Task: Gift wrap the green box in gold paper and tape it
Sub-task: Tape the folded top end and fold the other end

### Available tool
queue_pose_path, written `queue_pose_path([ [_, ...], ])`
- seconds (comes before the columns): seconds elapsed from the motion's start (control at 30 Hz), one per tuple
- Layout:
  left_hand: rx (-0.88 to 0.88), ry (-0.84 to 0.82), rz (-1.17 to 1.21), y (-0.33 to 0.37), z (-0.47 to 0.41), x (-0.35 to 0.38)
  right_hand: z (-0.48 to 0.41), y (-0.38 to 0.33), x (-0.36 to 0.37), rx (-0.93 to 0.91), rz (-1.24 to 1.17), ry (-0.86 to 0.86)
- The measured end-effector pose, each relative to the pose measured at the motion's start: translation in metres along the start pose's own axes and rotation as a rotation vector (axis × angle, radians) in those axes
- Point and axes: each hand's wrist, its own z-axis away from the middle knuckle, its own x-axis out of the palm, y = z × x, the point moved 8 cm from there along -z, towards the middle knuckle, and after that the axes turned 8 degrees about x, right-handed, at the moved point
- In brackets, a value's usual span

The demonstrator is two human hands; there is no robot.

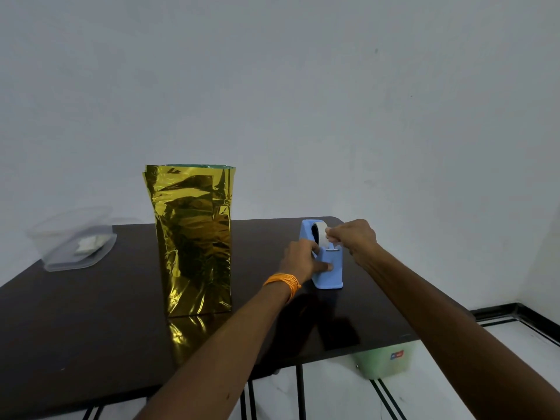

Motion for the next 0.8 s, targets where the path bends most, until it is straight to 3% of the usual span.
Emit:
queue_pose_path([
  [0.27,-0.001,-0.004,-0.009,0.002,0.003,-0.001,0.028,0.015,-0.009,0.034,-0.165,-0.034],
  [0.57,0.000,0.025,0.021,0.000,0.003,0.001,0.039,0.048,-0.006,0.033,-0.162,-0.066],
  [0.7,0.009,0.026,0.019,0.000,0.003,0.001,0.039,0.046,-0.008,-0.063,-0.040,-0.025],
  [0.8,0.009,0.022,0.022,0.001,0.004,0.001,0.039,0.041,-0.010,-0.107,0.205,0.015],
])
